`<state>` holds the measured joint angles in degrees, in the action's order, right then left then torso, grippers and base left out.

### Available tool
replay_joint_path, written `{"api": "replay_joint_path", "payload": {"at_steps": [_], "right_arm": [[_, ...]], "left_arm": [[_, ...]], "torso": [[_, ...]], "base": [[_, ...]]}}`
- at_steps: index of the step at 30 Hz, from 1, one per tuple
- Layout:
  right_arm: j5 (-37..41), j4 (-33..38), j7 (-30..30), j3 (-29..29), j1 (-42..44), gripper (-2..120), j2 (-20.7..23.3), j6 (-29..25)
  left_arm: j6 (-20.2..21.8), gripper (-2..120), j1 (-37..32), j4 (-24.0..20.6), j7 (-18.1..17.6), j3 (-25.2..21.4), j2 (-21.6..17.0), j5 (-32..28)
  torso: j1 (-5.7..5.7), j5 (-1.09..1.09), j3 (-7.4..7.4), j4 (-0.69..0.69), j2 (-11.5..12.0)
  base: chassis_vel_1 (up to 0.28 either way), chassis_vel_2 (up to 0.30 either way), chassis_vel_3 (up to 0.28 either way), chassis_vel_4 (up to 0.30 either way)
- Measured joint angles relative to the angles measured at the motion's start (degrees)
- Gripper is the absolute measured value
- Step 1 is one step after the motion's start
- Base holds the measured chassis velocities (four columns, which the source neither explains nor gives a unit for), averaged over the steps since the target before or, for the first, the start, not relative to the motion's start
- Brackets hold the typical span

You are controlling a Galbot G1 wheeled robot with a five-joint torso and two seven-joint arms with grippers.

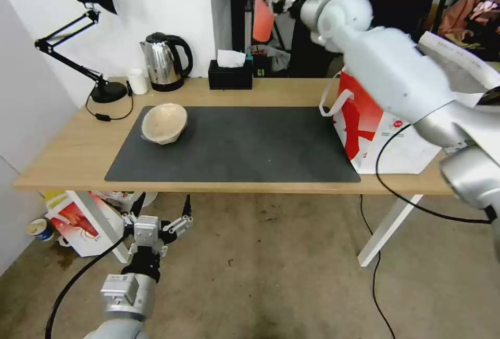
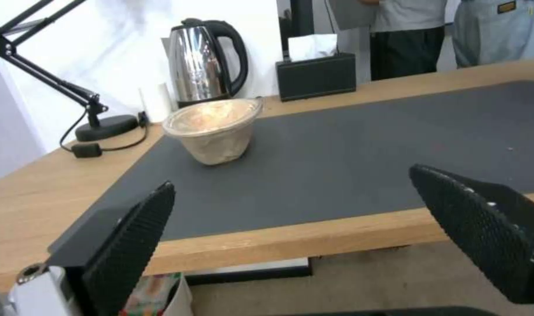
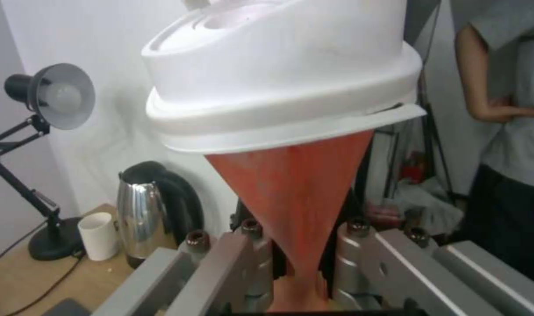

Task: Pick up the trash from the table and place it into the takeout bag.

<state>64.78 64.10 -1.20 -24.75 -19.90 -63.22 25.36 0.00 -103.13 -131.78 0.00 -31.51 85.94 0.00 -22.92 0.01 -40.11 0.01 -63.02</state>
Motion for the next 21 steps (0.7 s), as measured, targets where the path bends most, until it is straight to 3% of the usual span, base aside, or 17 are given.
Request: {"api": "replay_joint_path", "payload": {"at_steps": [9, 21], "right_arm": [[5.7, 10.3, -6.0, -1.0, -0.5, 7, 9.4, 5.5], [9.0, 21.7, -5.8, 7.0, 6.7, 7, 23.0, 6.8]], "left_arm": [[0.0, 100, 0.0, 0.0, 0.0, 0.0, 0.0, 0.0], [0.0, 100, 0.0, 0.0, 0.0, 0.0, 0.0, 0.0]], "torso": [[0.01, 0.0, 0.01, -0.03, 0.0], [0.01, 0.0, 0.01, -0.02, 0.0]], "base": [[0.0, 0.0, 0.0, 0.0], [0.0, 0.0, 0.0, 0.0]]}}
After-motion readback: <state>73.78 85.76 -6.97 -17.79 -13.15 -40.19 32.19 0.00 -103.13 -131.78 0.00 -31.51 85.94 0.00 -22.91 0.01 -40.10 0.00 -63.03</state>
